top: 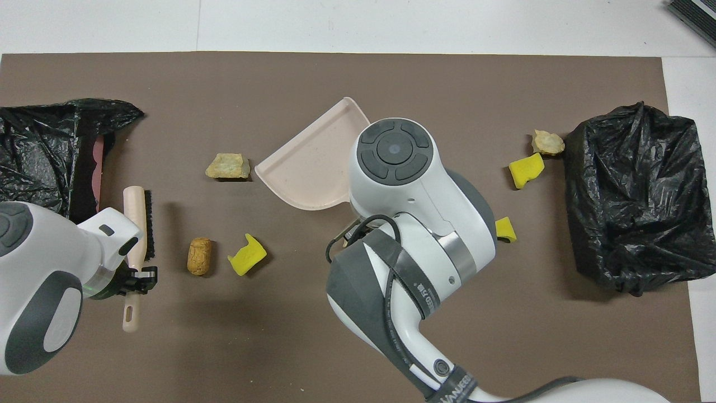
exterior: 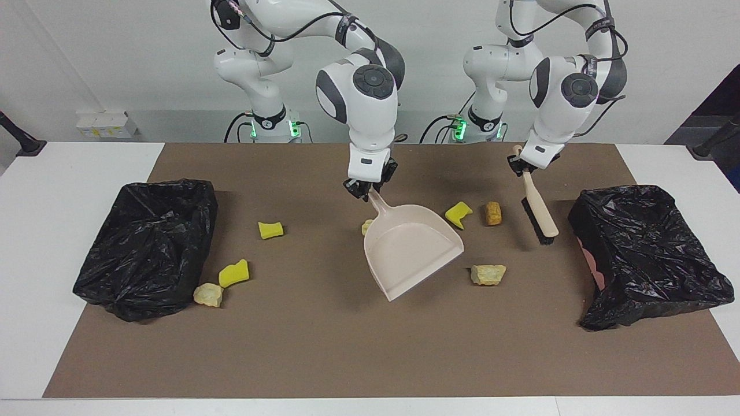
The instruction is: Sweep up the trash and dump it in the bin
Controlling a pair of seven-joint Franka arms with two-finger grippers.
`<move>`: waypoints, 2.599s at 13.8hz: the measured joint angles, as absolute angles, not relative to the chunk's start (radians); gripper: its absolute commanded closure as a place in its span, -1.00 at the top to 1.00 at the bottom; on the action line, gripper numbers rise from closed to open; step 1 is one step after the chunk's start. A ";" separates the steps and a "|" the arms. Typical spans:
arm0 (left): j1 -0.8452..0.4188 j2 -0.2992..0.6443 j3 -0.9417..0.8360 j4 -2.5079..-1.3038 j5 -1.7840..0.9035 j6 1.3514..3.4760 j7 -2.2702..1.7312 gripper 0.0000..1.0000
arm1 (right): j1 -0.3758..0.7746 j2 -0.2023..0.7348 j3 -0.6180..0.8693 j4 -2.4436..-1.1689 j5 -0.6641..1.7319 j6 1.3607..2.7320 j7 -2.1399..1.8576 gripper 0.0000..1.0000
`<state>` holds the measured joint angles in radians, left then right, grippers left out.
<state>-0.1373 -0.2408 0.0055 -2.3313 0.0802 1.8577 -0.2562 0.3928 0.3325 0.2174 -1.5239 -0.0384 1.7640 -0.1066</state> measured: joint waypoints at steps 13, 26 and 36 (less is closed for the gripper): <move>-0.140 -0.244 -0.003 -2.407 0.045 1.870 -0.296 -1.00 | 0.415 0.369 0.222 -1.738 -0.114 1.918 -0.662 -1.00; -0.328 -0.218 -0.053 -2.420 -0.150 1.974 -0.390 -1.00 | 0.451 0.359 0.227 -1.762 -0.184 1.927 -0.685 -1.00; -0.337 -0.100 -0.180 -2.177 -0.274 1.918 -0.427 -1.00 | 0.458 0.360 0.226 -1.762 -0.183 1.949 -0.685 -1.00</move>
